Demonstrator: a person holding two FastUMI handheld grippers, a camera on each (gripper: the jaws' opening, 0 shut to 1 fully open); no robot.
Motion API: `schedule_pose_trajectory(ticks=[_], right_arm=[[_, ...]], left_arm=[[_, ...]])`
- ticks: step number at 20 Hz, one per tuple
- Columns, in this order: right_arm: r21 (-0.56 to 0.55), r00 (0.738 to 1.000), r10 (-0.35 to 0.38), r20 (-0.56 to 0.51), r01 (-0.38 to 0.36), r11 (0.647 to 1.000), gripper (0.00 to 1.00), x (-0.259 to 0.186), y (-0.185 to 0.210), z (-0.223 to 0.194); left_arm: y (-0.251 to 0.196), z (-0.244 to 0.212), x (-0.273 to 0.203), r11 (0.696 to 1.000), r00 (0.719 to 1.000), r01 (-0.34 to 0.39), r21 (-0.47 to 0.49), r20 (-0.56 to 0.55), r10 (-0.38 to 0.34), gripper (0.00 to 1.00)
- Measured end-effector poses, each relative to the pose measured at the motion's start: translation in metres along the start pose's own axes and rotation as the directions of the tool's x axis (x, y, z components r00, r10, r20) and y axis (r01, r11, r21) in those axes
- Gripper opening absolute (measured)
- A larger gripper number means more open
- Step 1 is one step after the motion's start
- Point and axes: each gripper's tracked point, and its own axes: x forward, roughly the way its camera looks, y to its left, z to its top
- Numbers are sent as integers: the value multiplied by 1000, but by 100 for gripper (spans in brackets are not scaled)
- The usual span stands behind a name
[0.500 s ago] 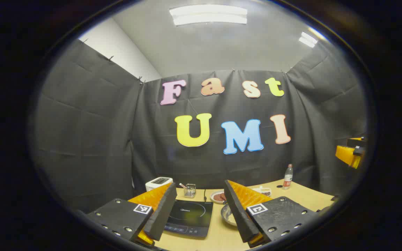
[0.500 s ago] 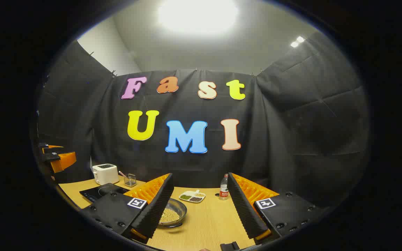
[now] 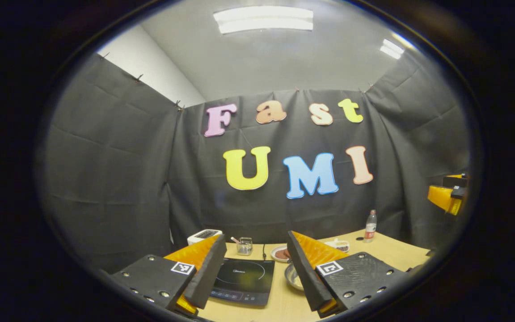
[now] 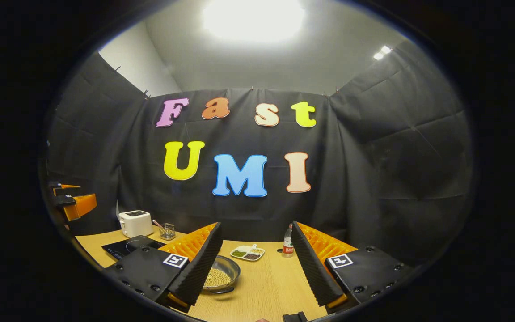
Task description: First push the handle of the pot to place it horizontally, then grasp the pot with both hands and set it on the induction cooktop.
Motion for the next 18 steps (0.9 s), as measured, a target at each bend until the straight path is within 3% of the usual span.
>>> schedule_pose_trajectory(ticks=[16,18], right_arm=[[-7,1000,-1,-25,0,1000,97,-1,5,-4],[-8,1000,-7,-28,7,1000,93,0,5,-6]], left_arm=[[7,-3,-6,1000,1000,-4,-3,4,4,80],[9,-2,-6,1000,1000,-6,-2,8,6,80]])
